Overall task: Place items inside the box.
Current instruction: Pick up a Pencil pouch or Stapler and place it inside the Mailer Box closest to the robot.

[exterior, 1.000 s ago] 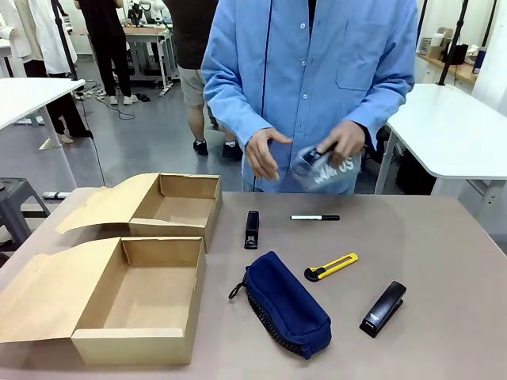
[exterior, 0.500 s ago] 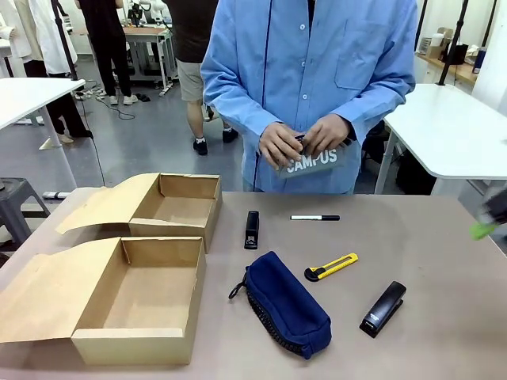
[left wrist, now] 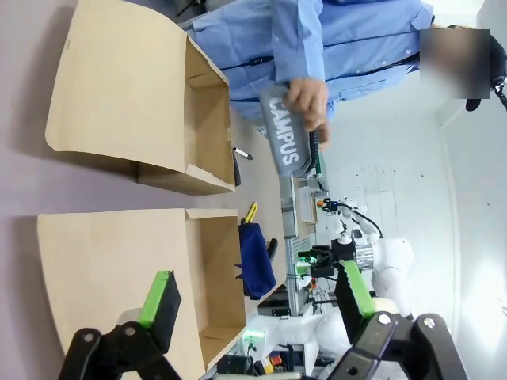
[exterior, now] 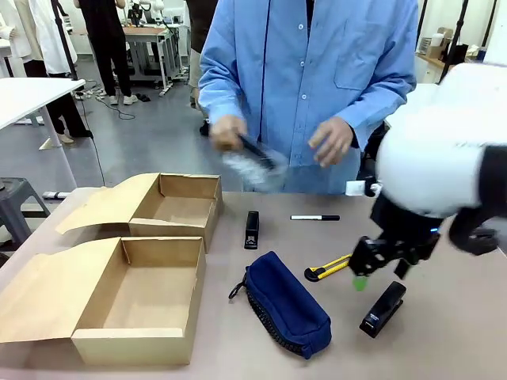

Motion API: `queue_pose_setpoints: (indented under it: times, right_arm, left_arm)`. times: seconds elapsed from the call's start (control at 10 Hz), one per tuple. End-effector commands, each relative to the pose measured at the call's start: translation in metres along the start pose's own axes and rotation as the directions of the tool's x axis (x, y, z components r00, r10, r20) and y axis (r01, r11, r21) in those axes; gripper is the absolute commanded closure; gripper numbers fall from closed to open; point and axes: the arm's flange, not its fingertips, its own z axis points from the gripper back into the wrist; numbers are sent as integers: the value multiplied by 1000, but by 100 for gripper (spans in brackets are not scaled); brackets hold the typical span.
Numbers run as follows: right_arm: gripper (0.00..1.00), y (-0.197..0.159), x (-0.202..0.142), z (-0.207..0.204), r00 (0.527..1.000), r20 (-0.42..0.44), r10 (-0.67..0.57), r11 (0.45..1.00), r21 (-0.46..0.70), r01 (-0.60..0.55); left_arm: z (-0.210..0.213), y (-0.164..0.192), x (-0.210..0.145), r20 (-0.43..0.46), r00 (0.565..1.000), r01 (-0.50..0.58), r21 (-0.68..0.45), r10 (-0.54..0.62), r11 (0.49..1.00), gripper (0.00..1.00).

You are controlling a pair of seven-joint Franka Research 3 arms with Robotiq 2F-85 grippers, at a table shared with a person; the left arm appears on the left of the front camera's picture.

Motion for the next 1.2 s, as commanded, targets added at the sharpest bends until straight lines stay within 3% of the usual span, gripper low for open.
queue_pose_setpoints:
  times: [0.0,0.1,0.2,0.3,0.4,0.5,0.6,0.7,0.9,1.1]
  right_arm:
    - [0,-48,-36,-34,971,133,-200,980,9,200]
    - [0,-76,-30,-9,930,247,-271,962,52,267]
    - [0,-7,10,-3,995,54,-79,997,-12,80]
    - [0,-7,10,-3,995,54,-79,997,-12,80]
    - [0,-40,22,9,974,135,-185,983,8,185]
    - [0,-45,15,7,917,85,-390,911,-107,397]
    - [0,-43,11,2,856,62,-513,843,-149,516]
    - [0,-42,9,-4,835,19,-550,824,-149,547]
    - [0,-44,12,-21,848,-61,-527,847,-124,517]
    - [0,-46,12,-26,859,-34,-510,857,-100,505]
  left_arm:
    - [0,-1,0,9,1000,22,-22,-22,1000,0]
    - [0,-1,0,9,1000,22,-22,-22,1000,0]
    - [0,-1,0,9,1000,22,-22,-22,1000,0]
    - [0,-1,0,9,1000,22,-22,-22,1000,0]
    - [0,-1,0,9,1000,22,-22,-22,1000,0]
    - [0,-1,0,9,1000,22,-22,-22,1000,0]
    - [0,-1,0,9,1000,22,-22,-22,1000,0]
    - [0,-1,0,9,1000,22,-22,-22,1000,0]
    - [0,-1,0,9,1000,22,-22,-22,1000,0]
    - [0,-1,0,9,1000,22,-22,-22,1000,0]
